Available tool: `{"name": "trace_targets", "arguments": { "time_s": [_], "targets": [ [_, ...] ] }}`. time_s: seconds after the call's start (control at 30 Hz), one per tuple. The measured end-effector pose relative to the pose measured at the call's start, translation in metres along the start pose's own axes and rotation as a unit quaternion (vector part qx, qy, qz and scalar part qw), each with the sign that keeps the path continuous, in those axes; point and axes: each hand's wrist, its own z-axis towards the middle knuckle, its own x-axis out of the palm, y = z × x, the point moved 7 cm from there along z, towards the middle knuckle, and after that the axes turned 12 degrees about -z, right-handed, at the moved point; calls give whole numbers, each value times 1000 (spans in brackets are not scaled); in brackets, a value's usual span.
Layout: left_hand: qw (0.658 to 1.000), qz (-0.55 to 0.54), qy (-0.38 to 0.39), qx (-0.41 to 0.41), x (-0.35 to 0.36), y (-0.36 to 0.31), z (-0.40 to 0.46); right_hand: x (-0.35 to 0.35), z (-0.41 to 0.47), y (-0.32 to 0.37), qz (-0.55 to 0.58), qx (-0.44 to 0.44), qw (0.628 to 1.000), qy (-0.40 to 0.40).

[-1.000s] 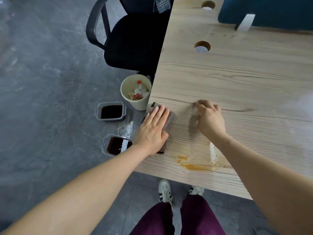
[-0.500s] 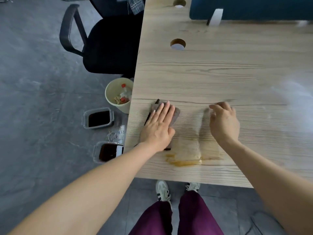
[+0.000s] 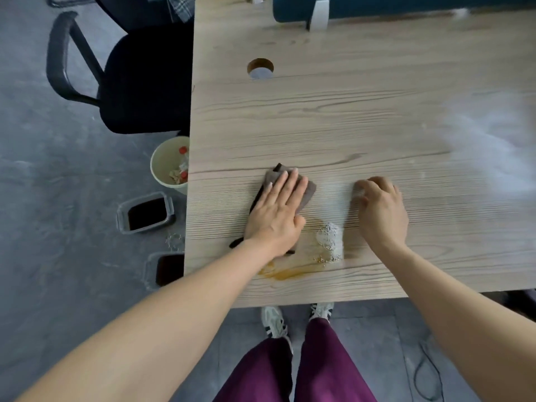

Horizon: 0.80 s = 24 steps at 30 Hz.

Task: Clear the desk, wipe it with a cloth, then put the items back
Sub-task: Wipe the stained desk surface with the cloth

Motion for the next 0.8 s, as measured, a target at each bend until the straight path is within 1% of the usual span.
{"name": "trace_targets", "arguments": {
  "time_s": [0.07, 0.1, 0.13, 0.23, 0.3, 0.33, 0.37, 0.43, 0.47, 0.53, 0.57, 0.63, 0.67, 0.73, 0.8],
  "targets": [
    [999, 8, 29, 43, -5, 7, 3, -2, 0, -2, -7, -12, 1000, 2],
    [998, 14, 36, 51, -11, 17, 6, -3, 0, -2, -13, -16, 1000, 1],
    [999, 10, 28, 41, -20, 30, 11, -3, 0, -2, -16, -18, 1000, 2],
    [998, 0, -26, -57, -42, 62, 24, -2, -1, -2, -5, -27, 999, 18],
    [993, 4, -55, -104, -40, 61, 26, -2, -4, -9, 4, -27, 999, 27],
    [992, 11, -61, -112, -34, 51, 26, -2, -7, -18, 9, -12, 1000, 26],
    [992, 14, -64, -107, -27, 37, 24, -4, -10, -24, 16, 7, 1000, 21],
    [998, 7, -38, -53, -3, -7, 20, -7, -18, -38, 23, 42, 999, 12],
    [1000, 1, -15, -15, 10, -31, 18, -8, -21, -42, 19, 43, 999, 10],
    [999, -3, 31, 40, 27, -62, 16, -8, -25, -41, 6, 17, 1000, 10],
    [997, 1, 43, 61, 28, -65, 16, -8, -25, -40, -1, 3, 1000, 10],
    [995, 21, 43, 86, 18, -48, 20, -8, -23, -38, -24, -15, 1000, 6],
    [996, 23, 32, 76, 7, -31, 23, -8, -22, -38, -32, -18, 999, 5],
    [1000, 24, 1, 14, -15, 5, 26, -6, -21, -39, -38, -23, 999, 7],
    [998, 21, -31, -50, -28, 27, 28, -5, -21, -42, -36, -23, 999, 6]
  ]
}}
